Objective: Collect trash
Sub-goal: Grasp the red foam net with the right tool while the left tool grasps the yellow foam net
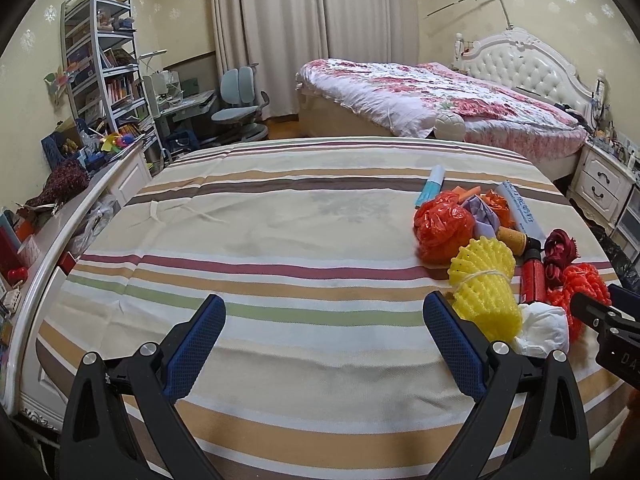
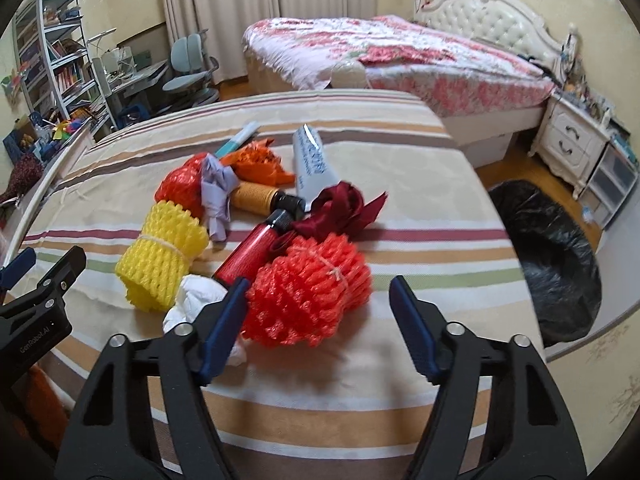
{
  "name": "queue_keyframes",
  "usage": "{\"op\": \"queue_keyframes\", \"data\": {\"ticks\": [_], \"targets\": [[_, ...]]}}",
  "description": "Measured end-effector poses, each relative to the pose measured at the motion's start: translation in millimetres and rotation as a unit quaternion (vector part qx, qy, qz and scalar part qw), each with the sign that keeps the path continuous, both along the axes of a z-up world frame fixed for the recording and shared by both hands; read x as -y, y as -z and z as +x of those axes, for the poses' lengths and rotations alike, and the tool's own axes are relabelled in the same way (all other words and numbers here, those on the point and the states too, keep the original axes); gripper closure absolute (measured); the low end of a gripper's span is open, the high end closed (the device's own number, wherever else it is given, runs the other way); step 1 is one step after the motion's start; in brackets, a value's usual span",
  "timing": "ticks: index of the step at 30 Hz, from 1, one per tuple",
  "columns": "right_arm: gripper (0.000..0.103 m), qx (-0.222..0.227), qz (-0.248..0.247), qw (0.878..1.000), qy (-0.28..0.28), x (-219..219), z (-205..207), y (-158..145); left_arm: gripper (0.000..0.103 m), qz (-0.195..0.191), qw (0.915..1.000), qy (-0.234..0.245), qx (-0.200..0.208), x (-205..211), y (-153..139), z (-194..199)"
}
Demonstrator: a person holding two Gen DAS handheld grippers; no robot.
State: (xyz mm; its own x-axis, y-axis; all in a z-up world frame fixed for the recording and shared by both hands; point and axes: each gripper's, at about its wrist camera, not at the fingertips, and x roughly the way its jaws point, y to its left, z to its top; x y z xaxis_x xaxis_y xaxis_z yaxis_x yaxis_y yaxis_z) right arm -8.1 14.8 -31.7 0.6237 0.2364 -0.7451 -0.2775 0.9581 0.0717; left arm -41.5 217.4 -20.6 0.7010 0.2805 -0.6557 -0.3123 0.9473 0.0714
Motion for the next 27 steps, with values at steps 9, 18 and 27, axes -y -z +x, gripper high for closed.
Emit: {"op": "queue_keyframes", "data": {"ticks": [9, 18, 27], "targets": [[0.069, -0.009, 0.024, 1.0, -0.017, 1.9, -7.7, -0.7, 0.006, -0.012, 0.9997, 0.019, 0.003, 10.3, 0.9, 1.3], [0.072, 0.017, 0.007, 1.0, 0.006, 26.8, -12.4, -4.6, 0.006, -0.015, 0.9987, 0.048, 0.005, 33.4, -5.2, 8.6], [0.072, 0.015, 0.013, 0.999, 0.026, 52.0, -4.5, 3.4, 0.007, -0.027, 0.9972, 0.066, -0.022, 46.7, 8.5, 29.2]]}}
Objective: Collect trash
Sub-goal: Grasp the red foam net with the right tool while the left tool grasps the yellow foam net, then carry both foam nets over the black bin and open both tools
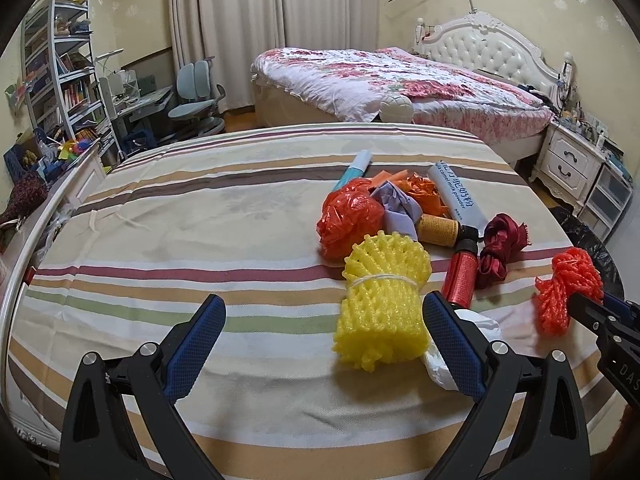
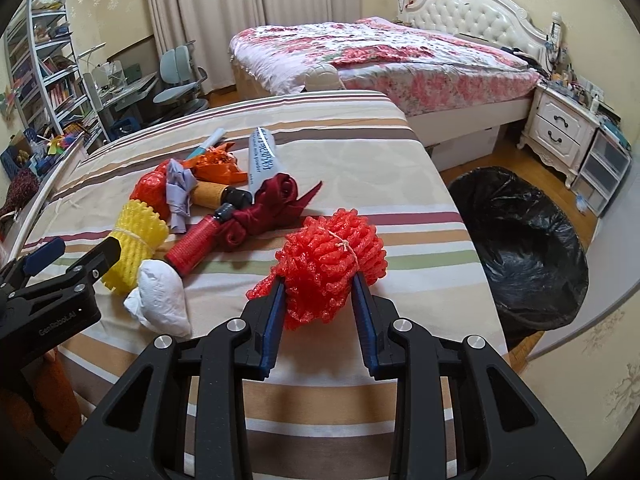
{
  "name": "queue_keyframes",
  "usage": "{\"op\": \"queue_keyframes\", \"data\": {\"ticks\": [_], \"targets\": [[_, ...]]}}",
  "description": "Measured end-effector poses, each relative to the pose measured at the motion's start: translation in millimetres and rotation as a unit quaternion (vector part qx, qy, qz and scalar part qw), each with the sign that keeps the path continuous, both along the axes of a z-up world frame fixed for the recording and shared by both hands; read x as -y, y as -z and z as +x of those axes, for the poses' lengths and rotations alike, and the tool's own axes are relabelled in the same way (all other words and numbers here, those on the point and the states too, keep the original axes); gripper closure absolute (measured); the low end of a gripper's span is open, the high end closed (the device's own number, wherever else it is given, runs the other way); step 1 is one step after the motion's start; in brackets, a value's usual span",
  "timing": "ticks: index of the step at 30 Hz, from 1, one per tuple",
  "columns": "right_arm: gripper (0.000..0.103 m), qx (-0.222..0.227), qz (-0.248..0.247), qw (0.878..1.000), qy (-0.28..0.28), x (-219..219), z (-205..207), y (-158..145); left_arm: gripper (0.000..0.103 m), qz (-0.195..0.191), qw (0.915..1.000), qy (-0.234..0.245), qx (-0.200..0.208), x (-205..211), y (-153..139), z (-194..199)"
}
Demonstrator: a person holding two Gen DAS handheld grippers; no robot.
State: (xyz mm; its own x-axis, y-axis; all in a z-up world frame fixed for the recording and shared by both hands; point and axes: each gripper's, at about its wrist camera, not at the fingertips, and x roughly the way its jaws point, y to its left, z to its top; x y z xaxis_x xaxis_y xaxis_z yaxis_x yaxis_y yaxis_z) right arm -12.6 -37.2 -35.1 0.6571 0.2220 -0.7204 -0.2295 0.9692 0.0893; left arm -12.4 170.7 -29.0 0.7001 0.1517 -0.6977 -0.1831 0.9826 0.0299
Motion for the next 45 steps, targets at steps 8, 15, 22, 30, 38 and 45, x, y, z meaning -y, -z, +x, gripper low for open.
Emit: {"op": "queue_keyframes", "data": {"ticks": [8, 15, 22, 30, 38, 45], "targets": [[0.071, -0.005, 0.014, 1.0, 0.001, 5.1, 2.8, 7.1, 0.046, -0.028, 0.999, 0.028, -0.019, 0.1, 11.0, 1.3], [0.072, 0.001, 0.016, 1.0, -0.002, 4.9, 0.5, 5.9, 0.064, -0.041, 0.9981, 0.046, -0.007, 4.3, 8.5, -4.3], [0.074, 0.021, 0.019, 1.0, -0.001, 8.3, -5.6, -6.3, 0.065, -0.046, 0.998, 0.039, 0.017, 1.8, -11.7, -16.4], [0.074, 0.049, 0.02, 0.998, 0.017, 25.0, -8.8, -25.7, 0.065, -0.052, 0.9955, 0.057, 0.055, 17.0, -41.8, -22.4], [0.074, 0.065, 0.011, 0.995, 0.069, 70.0, 1.3, -34.9, 0.065, -0.057, 0.991, 0.102, 0.064, 60.9, -49.0, -1.5], [0.074, 0.068, 0.01, 0.991, 0.118, 119.5, 15.6, -31.7, 0.065, -0.056, 0.985, 0.153, 0.058, 115.9, -44.2, 26.6]]}}
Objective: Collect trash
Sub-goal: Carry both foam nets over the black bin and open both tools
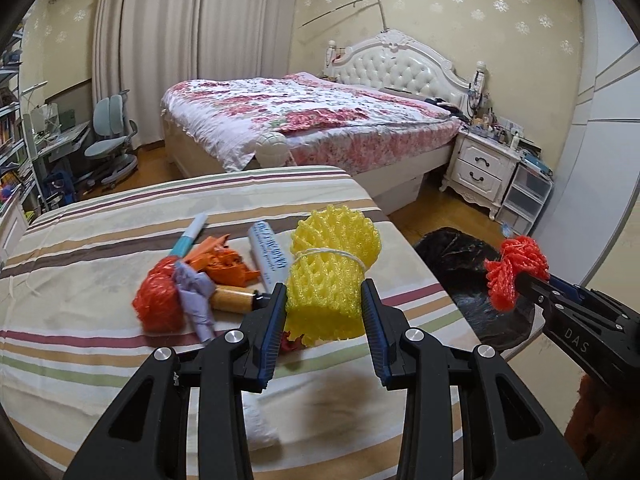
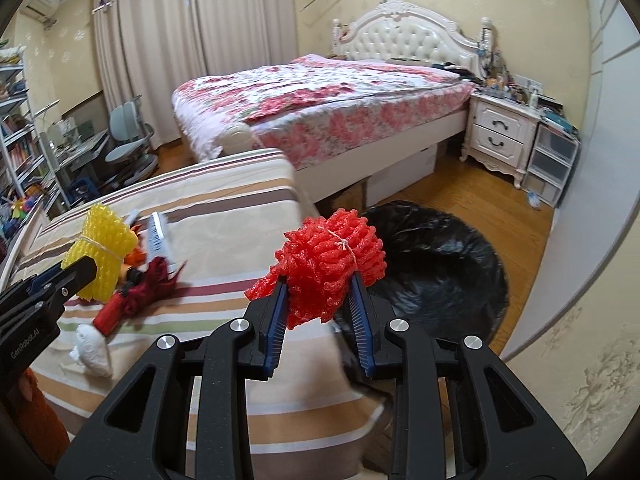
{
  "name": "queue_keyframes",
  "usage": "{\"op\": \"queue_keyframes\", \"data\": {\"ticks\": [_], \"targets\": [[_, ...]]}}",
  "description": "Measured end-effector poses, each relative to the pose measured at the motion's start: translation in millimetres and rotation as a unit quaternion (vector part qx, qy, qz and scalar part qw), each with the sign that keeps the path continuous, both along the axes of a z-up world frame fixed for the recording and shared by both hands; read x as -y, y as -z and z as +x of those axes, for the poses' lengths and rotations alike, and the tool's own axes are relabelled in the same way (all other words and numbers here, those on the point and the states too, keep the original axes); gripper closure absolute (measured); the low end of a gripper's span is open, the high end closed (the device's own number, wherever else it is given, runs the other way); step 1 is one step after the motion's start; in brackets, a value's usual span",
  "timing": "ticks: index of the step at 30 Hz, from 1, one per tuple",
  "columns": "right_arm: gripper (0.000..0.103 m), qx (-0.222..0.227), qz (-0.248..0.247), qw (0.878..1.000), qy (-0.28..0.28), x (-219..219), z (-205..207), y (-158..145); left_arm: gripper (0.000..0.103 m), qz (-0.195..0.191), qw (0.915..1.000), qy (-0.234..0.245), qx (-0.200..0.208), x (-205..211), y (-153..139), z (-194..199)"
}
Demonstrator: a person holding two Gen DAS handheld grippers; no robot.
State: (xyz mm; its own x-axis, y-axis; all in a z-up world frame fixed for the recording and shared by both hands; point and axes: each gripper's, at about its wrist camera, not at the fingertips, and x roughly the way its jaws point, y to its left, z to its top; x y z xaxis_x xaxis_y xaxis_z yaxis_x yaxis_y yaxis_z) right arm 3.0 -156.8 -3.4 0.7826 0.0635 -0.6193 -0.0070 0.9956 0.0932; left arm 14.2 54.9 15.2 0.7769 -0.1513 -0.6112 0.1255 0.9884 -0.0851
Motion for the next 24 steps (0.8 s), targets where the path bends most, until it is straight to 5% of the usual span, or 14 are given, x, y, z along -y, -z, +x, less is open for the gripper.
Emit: {"op": "queue_keyframes", "data": {"ticks": [24], "targets": [[0.073, -0.025, 0.015, 0.998, 0.053, 92.0, 57.2, 32.7, 0.064, 0.048, 0.9955, 0.079, -0.02, 133.6, 34.7, 82.1]]}}
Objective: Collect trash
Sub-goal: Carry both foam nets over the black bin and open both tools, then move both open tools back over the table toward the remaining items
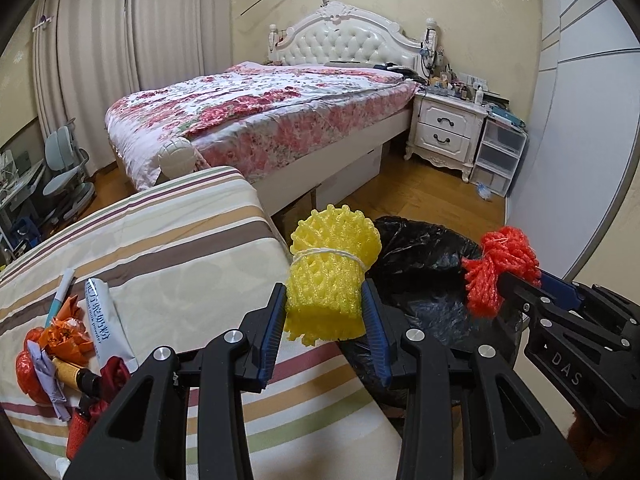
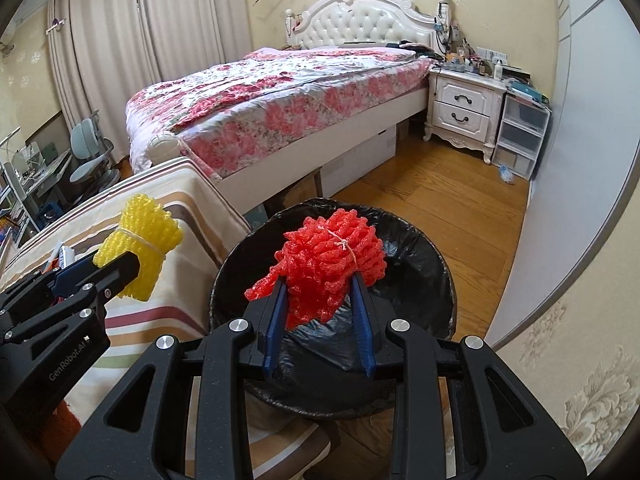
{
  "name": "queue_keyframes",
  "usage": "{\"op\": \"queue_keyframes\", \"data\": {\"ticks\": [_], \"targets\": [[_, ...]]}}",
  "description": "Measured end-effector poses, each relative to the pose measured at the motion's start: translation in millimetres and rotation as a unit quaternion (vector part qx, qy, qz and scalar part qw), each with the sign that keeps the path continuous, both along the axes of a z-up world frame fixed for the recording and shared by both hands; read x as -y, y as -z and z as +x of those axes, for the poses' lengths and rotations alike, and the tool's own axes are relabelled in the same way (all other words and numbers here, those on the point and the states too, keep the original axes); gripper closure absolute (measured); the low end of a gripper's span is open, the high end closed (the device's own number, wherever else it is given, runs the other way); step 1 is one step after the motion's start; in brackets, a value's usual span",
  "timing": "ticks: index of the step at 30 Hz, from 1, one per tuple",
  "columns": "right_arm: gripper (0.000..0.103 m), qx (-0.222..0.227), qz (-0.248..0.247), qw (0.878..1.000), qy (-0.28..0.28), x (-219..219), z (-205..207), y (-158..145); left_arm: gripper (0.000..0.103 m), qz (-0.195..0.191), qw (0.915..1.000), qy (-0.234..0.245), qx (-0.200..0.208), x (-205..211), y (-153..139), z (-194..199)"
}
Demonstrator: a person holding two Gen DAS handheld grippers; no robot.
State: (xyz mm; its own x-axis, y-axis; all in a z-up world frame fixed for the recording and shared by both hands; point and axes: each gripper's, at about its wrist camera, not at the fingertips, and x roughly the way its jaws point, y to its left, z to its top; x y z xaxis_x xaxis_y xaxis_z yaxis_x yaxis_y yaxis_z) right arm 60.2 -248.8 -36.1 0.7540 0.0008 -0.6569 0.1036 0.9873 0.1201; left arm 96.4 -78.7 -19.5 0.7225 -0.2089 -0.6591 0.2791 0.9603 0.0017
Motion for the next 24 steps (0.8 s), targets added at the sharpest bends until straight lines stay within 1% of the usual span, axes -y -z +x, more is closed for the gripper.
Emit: {"op": "queue_keyframes", "data": {"ticks": [4, 7, 8, 9, 10, 11, 12, 13, 18, 24], "targets": [[0.073, -0.006, -0.001, 1.0, 0.0, 5.2, 7.2, 4.6, 0.064, 0.006, 1.0, 0.004, -0.004, 9.9, 4.2, 8.1], [0.072, -0.009, 0.001, 1.0, 0.002, 8.7, 13.4, 7.4, 0.062, 0.012, 0.9999, 0.005, -0.006, 14.8, 7.3, 9.9], [0.071, -0.009, 0.002, 1.0, 0.003, 9.2, 14.5, 8.3, 0.059, 0.014, 0.9999, 0.005, -0.008, 15.6, 8.4, 11.2], [0.067, -0.009, 0.002, 1.0, 0.005, 10.7, 16.0, 9.0, 0.057, 0.015, 0.9998, 0.006, -0.009, 16.2, 9.5, 11.8], [0.061, -0.009, 0.003, 1.0, 0.008, 12.0, 16.8, 9.7, 0.049, 0.017, 0.9998, 0.005, -0.009, 17.9, 9.8, 12.6], [0.058, -0.007, 0.004, 1.0, 0.011, 13.4, 16.9, 10.2, 0.039, 0.018, 0.9998, 0.004, -0.007, 18.1, 10.2, 12.3], [0.052, -0.006, 0.005, 1.0, 0.013, 14.6, 17.5, 10.5, 0.035, 0.019, 0.9998, 0.003, -0.004, 18.6, 10.5, 11.9], [0.05, -0.006, 0.005, 1.0, 0.015, 15.5, 17.6, 10.8, 0.031, 0.02, 0.9998, 0.002, -0.002, 18.5, 11.0, 11.1], [0.048, -0.008, 0.006, 1.0, 0.023, 20.6, 16.1, 11.8, 0.027, 0.018, 0.9998, -0.003, -0.011, 14.1, 11.2, 12.3], [0.048, -0.01, 0.01, 1.0, 0.024, 16.4, 6.9, 10.2, 0.026, 0.02, 0.9996, -0.017, -0.01, 1.4, 4.8, 1.4]]}}
